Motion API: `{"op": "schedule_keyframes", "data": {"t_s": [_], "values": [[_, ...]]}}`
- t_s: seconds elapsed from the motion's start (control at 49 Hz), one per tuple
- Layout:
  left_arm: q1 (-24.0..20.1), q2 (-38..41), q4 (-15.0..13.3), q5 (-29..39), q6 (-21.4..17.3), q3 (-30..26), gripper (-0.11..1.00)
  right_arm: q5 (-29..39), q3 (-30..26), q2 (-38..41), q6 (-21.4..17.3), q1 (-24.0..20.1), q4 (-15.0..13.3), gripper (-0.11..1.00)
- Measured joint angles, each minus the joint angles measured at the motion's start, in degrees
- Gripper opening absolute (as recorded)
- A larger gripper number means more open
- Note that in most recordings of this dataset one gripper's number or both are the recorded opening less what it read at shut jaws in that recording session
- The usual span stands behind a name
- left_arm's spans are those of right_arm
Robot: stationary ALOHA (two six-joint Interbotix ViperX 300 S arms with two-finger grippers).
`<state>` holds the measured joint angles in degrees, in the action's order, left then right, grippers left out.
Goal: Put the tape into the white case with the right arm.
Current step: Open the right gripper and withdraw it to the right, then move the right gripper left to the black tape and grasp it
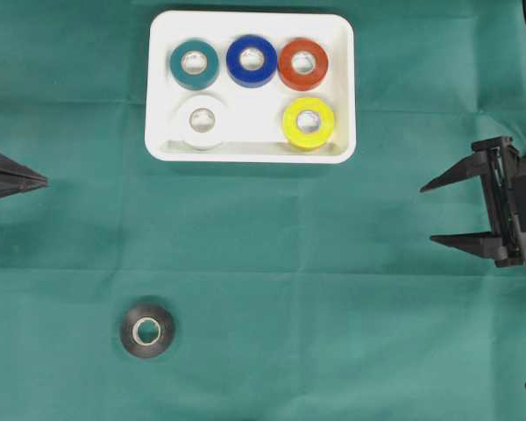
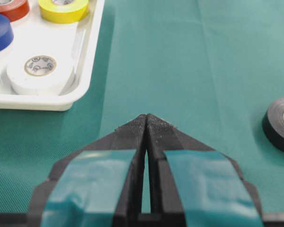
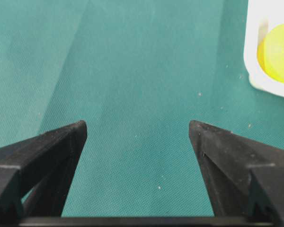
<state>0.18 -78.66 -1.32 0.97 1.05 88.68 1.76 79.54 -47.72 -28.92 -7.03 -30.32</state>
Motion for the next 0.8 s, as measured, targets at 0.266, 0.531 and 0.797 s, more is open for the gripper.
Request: {"op": "schedule_keyframes", "data": {"t_s": [0.266,0.531,0.797], "values": [[0.0,0.0,0.09,-0.09,0.0,0.0,0.0,-2.81,-6.5,10.11,0.53,-0.35,0.0,0.61],[0.0,0.0,0.0,-0.09,0.0,0.0,0.0,-3.6,-18.46,26.46,0.53,-0.97,-0.18,0.61],[0.09,0.09,0.0,-0.09,0.0,0.0,0.0,-3.69,-31.46,40.43,0.53,-0.97,-0.18,0.62]]}}
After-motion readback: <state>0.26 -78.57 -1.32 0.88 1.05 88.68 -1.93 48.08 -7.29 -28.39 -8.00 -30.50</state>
